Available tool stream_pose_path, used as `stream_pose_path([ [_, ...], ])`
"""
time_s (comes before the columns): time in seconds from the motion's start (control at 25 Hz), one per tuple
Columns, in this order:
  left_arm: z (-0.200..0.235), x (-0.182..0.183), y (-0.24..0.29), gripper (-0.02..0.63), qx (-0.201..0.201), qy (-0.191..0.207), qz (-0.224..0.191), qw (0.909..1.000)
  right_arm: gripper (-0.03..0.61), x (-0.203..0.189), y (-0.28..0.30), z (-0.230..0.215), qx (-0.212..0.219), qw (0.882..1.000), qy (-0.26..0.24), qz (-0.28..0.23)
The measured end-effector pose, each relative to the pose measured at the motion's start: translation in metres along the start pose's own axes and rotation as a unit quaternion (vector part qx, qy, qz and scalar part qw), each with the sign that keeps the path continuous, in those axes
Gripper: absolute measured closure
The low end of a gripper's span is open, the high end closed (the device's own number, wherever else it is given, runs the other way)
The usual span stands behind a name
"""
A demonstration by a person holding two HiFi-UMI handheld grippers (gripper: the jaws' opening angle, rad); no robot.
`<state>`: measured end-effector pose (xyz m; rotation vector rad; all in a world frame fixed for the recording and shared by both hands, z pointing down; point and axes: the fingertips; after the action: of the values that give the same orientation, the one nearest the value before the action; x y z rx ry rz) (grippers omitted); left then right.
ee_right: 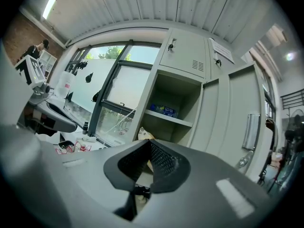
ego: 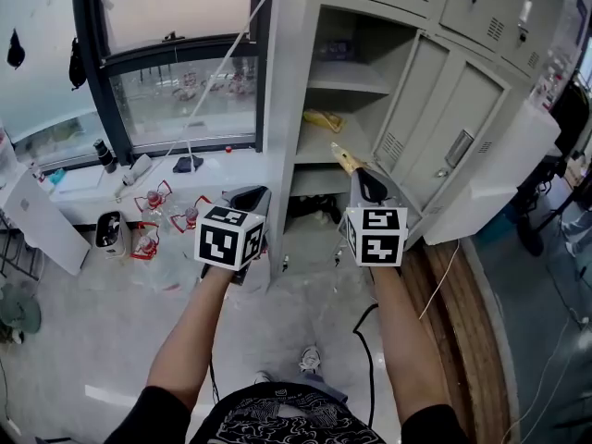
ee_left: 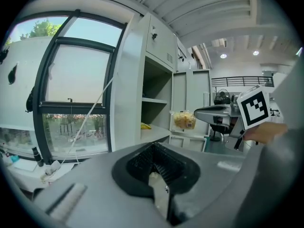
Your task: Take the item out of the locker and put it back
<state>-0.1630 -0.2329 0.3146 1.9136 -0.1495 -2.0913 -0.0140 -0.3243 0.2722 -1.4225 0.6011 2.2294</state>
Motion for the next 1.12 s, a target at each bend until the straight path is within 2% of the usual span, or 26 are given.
stream_pose_path([
  [0.28,-0.002,-0.013,-0.010,0.612,-0.016,-0.013,-0.005,0.9998,0.552,-0.004,-0.019,0.011,-0.003,1.000,-0.010,0.013],
  [0.68,-0.007,-0.016,-0.003,0.612,-0.013,-0.030,-0.018,0.9993,0.552,-0.021,-0.019,0.016,0.014,0.999,-0.025,0.025],
  [1.12,-0.010,-0.028,0.024,0.612,0.055,-0.057,-0.015,0.9967,0.552,-0.059,0.014,0.008,0.092,0.994,-0.044,0.025],
])
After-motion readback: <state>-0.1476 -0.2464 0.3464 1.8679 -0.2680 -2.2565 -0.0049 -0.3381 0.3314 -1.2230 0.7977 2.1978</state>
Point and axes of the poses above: the fingertips, and each gripper's own axes: y forward along the fingers, z to its left, x out of its top, and after that the axes turned 4 degrees about -y, right-handed
